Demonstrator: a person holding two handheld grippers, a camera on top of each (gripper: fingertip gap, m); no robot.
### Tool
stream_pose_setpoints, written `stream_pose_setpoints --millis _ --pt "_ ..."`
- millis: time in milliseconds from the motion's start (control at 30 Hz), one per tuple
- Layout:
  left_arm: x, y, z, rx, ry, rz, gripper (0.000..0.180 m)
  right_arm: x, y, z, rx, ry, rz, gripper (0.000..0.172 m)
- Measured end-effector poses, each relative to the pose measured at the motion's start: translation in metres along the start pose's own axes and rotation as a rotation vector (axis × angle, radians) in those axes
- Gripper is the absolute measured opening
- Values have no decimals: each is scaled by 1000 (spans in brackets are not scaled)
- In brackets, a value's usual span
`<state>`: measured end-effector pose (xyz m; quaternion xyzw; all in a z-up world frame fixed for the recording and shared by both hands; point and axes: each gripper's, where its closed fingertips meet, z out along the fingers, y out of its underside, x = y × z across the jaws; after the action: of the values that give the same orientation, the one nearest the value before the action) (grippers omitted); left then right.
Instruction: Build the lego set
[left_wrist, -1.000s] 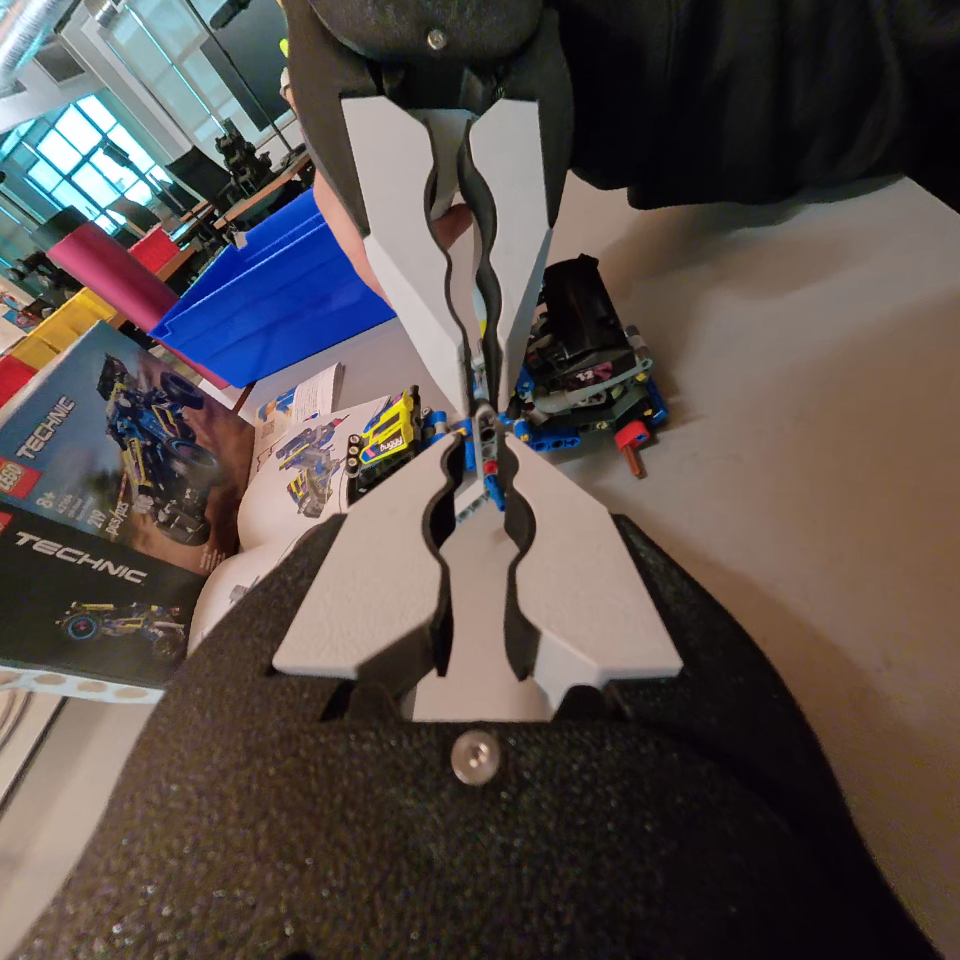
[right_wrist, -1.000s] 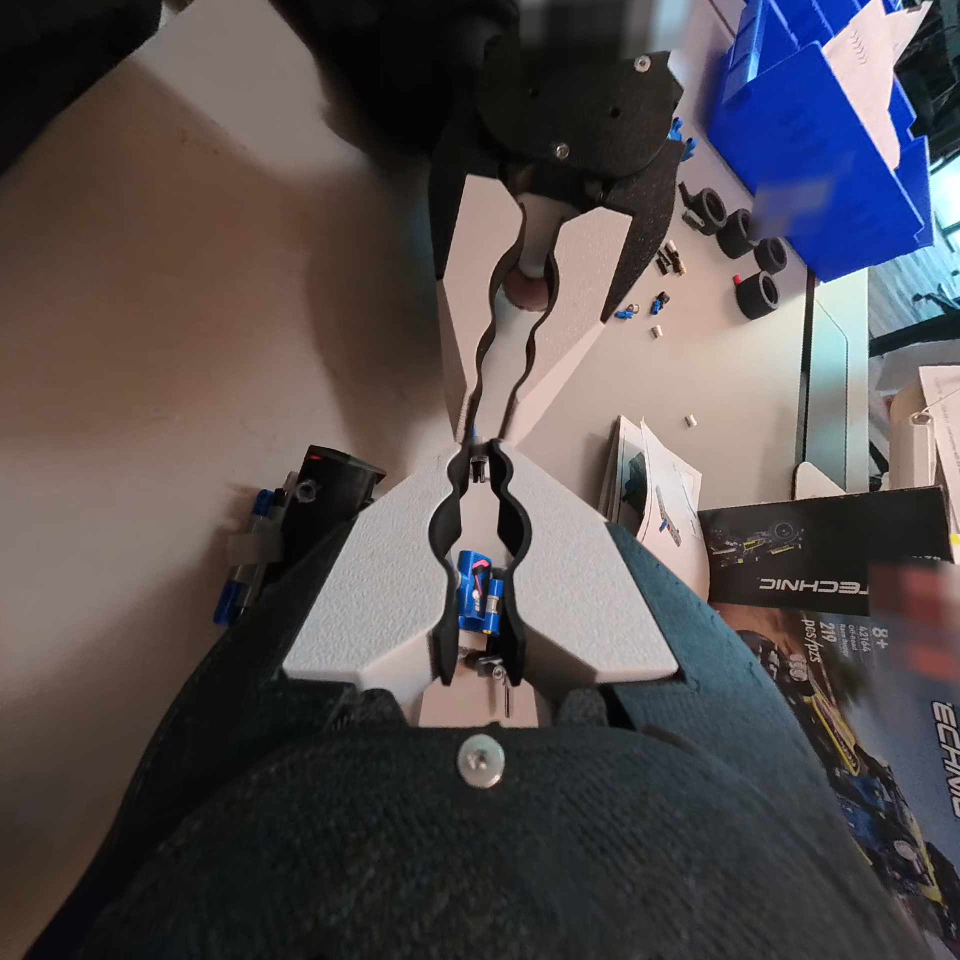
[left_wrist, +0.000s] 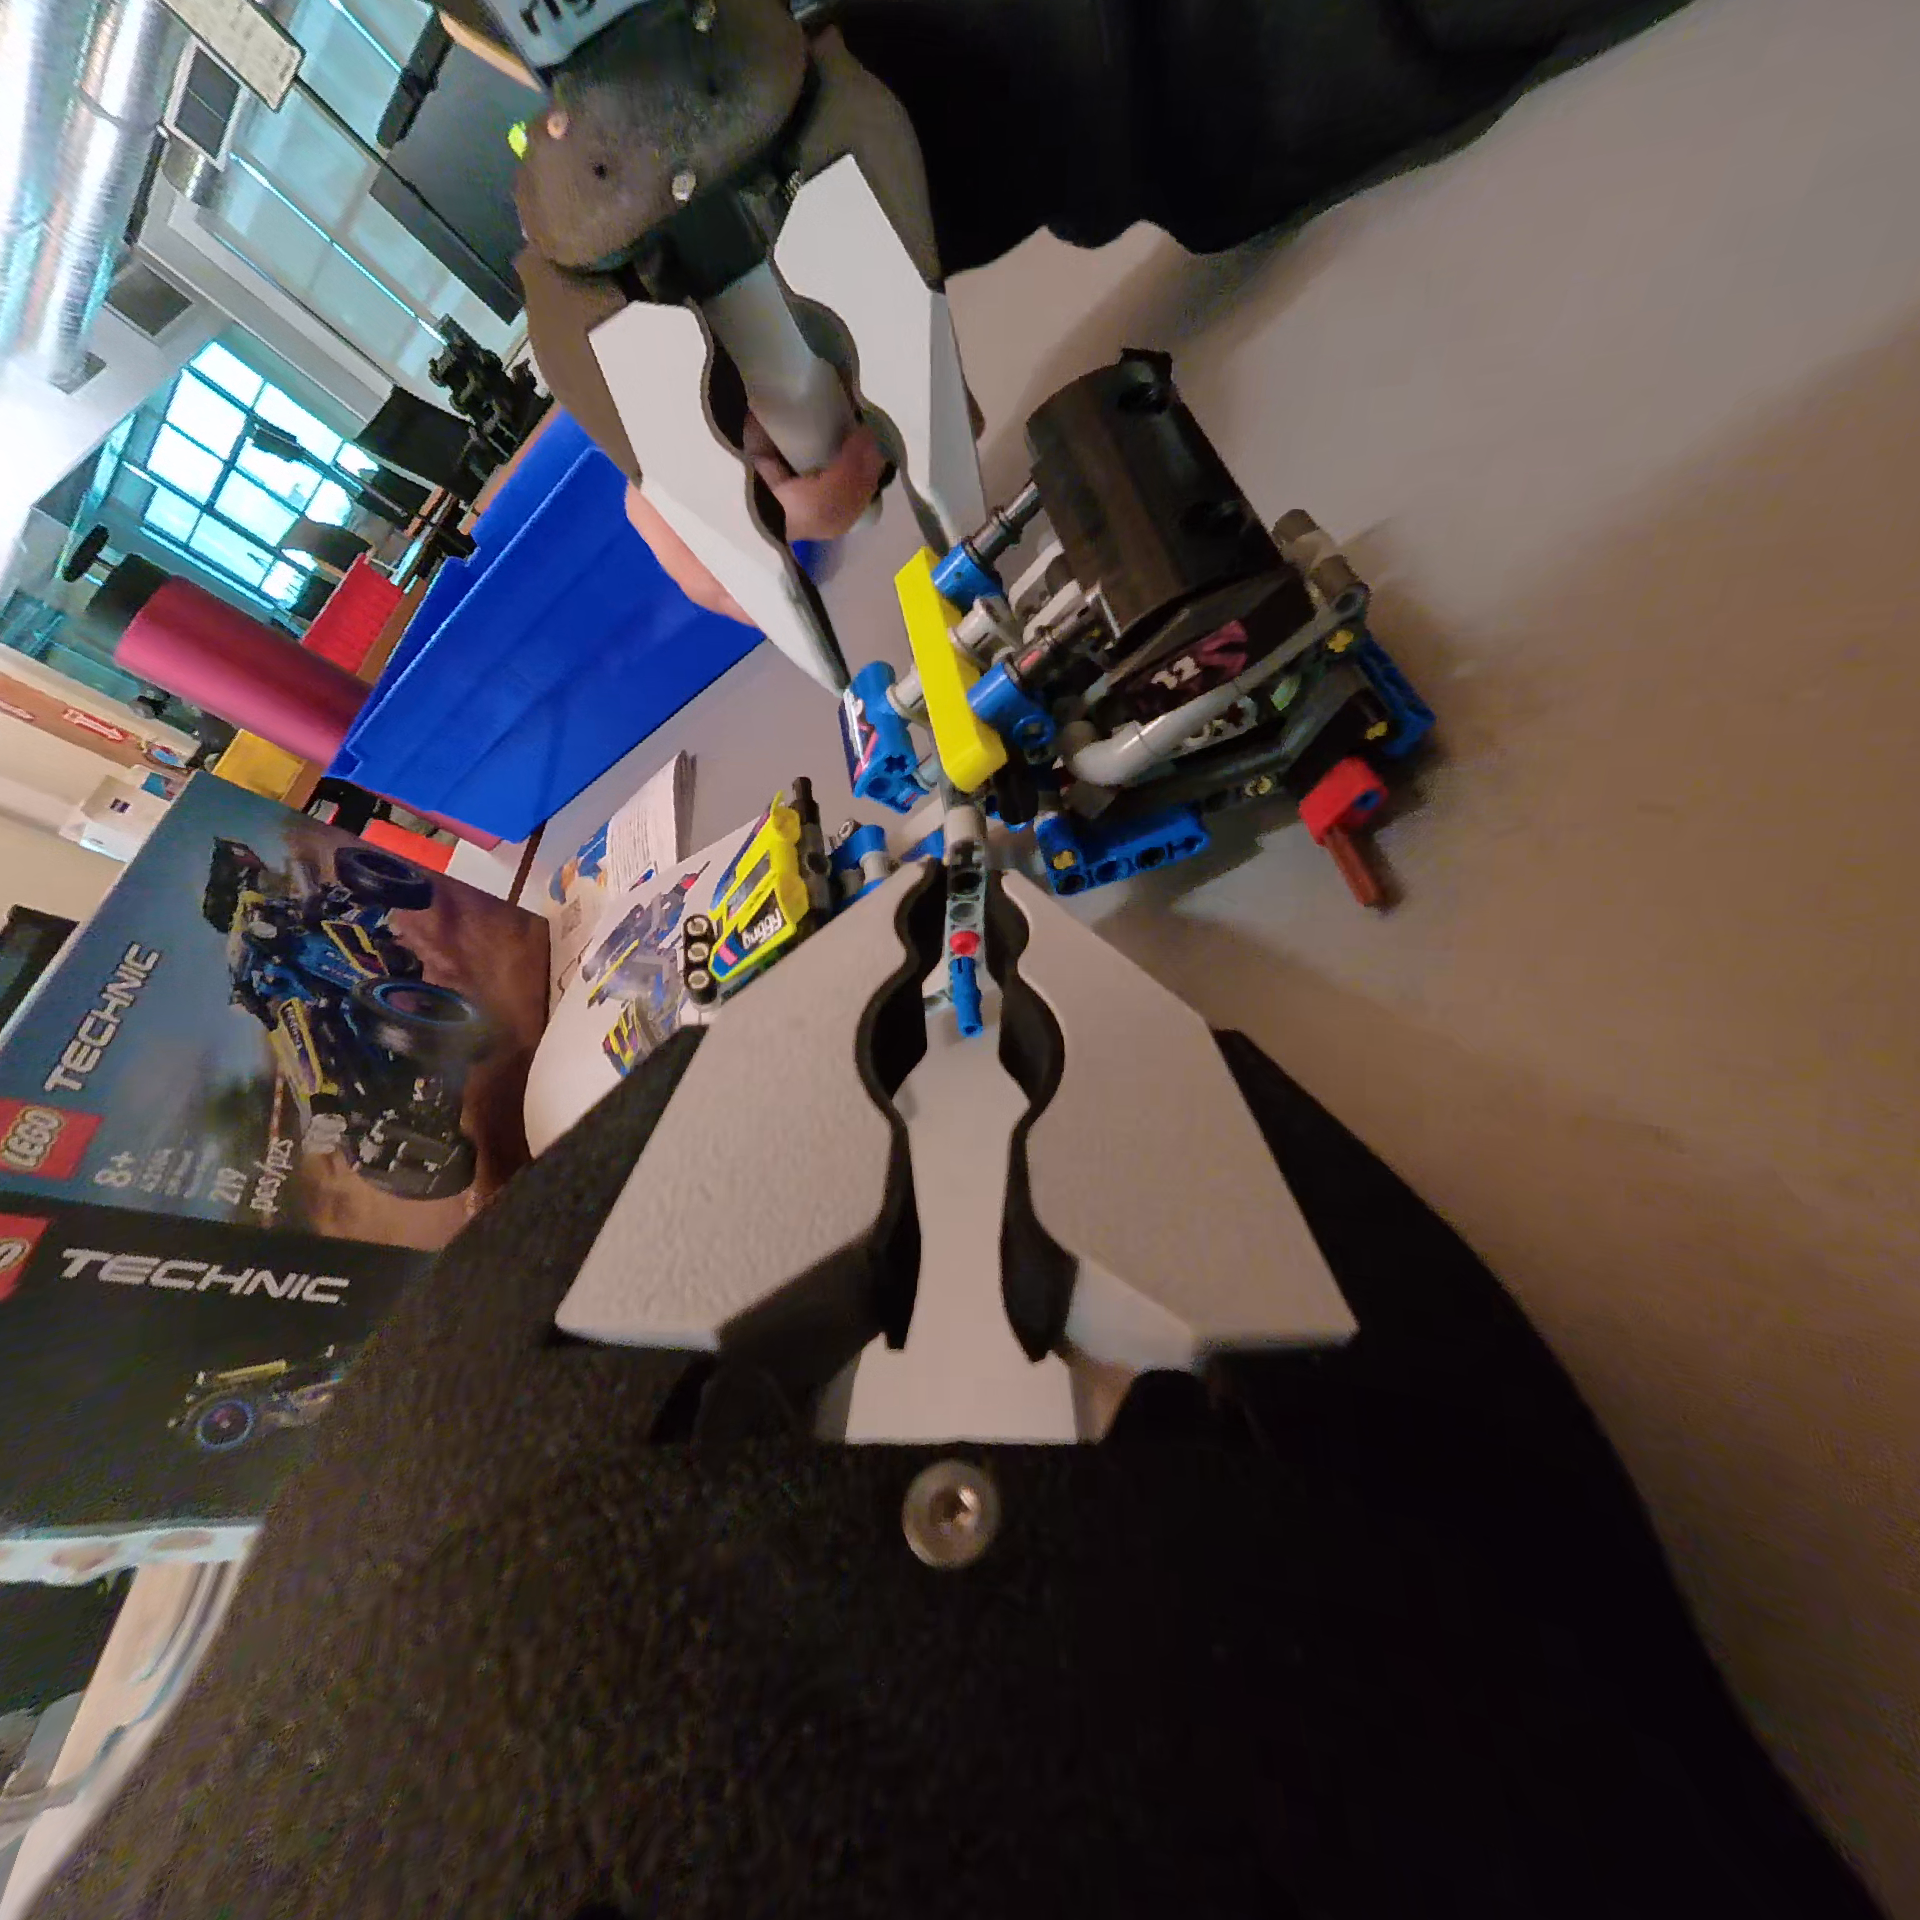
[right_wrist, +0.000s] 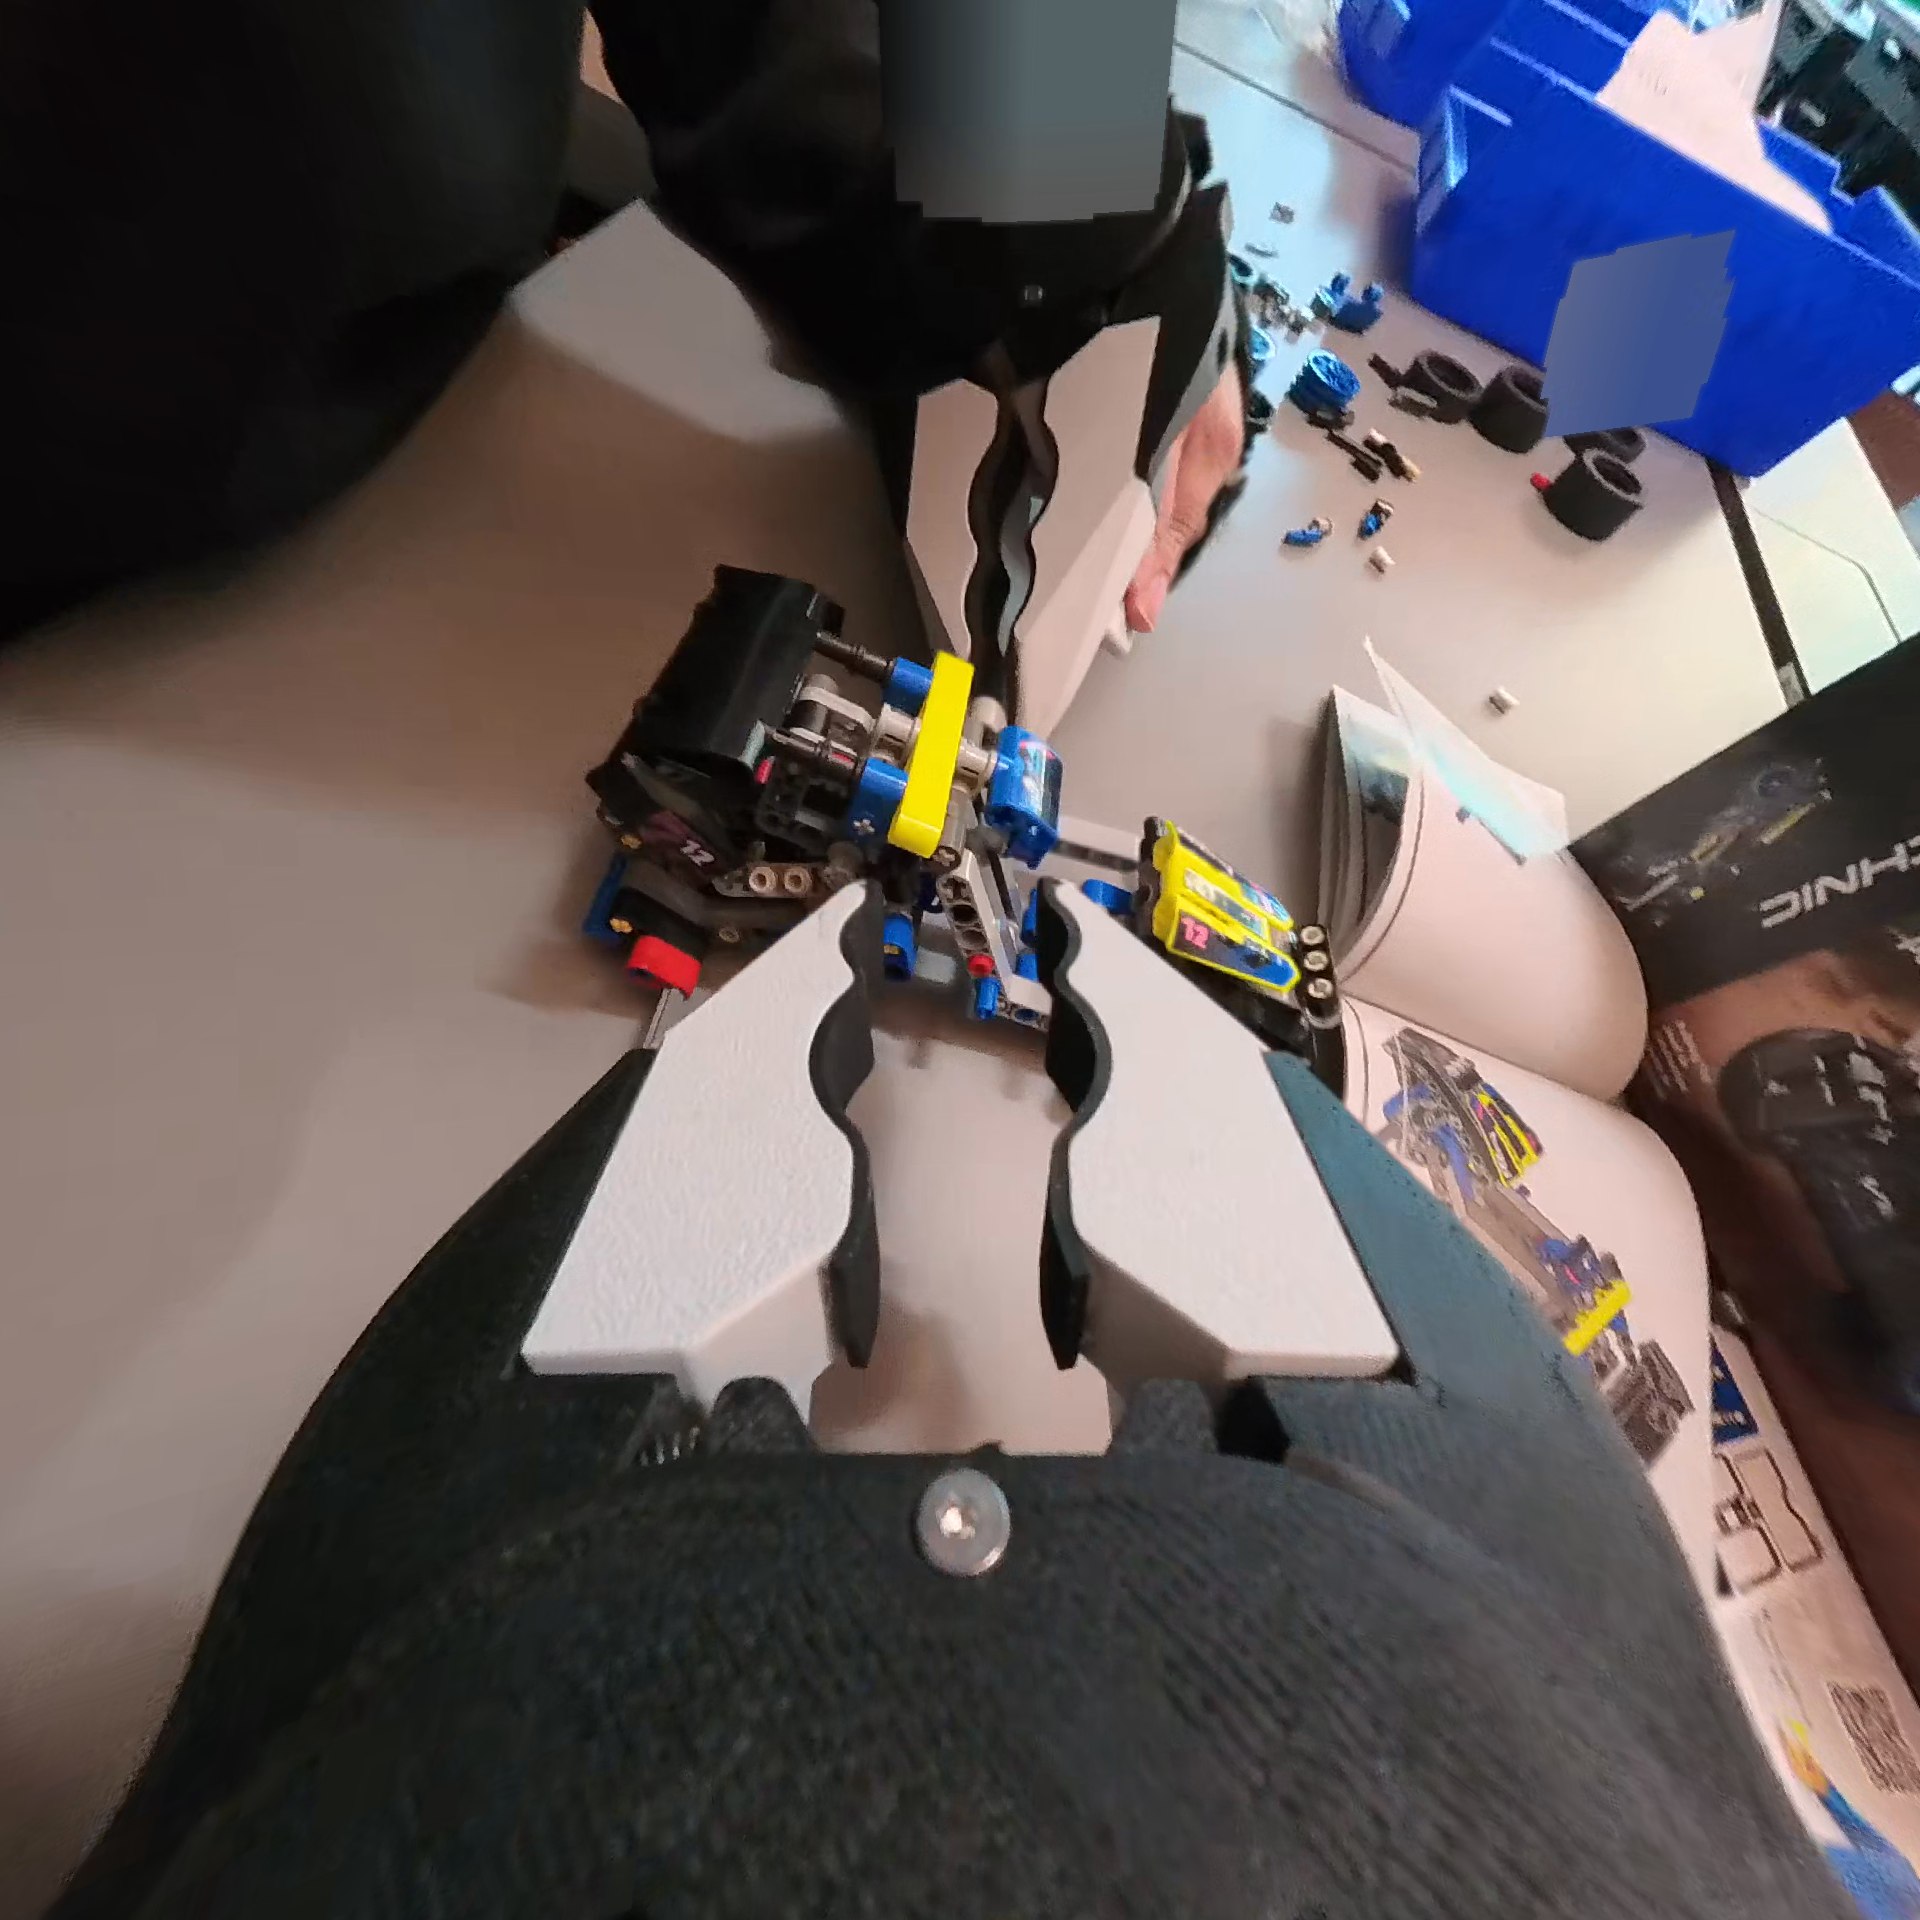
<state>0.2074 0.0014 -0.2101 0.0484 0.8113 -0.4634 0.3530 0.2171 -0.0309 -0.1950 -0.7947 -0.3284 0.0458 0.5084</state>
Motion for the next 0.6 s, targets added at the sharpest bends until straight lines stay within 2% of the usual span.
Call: stream_pose_setpoints --millis 33,133,200,433,600 --pt "0 0 1 3 2 4 4 -1 0 2 16 -7 -1 26" --pt "0 -1 6 16 16 30 4 -2 0 7 45 -19 -10 24" --pt "1 0 7 18 21 55 4 -5 0 11 50 -30 -20 17" --pt "-2 -2 9 44 8 90 4 -2 3 11 130 -17 -3 17" --pt "-4 4 12 24 10 106 4 1 6 10 117 -5 -10 17"
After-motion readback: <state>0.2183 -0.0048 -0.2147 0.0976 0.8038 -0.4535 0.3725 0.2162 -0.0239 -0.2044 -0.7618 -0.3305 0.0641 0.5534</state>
